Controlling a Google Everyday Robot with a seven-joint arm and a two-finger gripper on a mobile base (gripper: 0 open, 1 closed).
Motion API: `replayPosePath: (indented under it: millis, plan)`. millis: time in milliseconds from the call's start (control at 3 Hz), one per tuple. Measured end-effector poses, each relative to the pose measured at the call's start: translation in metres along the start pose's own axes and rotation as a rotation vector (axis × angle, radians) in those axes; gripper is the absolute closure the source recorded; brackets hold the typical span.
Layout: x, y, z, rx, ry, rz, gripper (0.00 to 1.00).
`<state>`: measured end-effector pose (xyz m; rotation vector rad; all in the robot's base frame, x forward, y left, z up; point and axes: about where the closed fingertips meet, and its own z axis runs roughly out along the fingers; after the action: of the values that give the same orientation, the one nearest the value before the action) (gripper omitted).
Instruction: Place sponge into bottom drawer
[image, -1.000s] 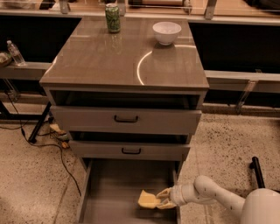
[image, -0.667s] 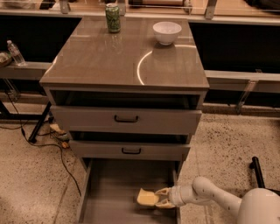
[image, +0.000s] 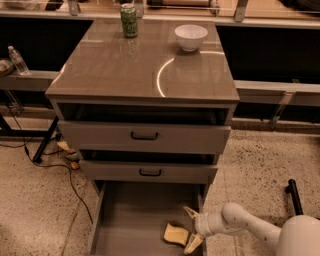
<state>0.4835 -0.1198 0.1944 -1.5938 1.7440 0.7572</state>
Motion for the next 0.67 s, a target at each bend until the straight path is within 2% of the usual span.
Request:
replayPosePath:
  millis: [333, 667]
  plan:
    - [0.000, -0.003, -0.021, 0.011, 0.022, 0.009, 0.00]
    - [-0.005, -0.023, -0.093, 0.103, 0.091, -0.010, 0.00]
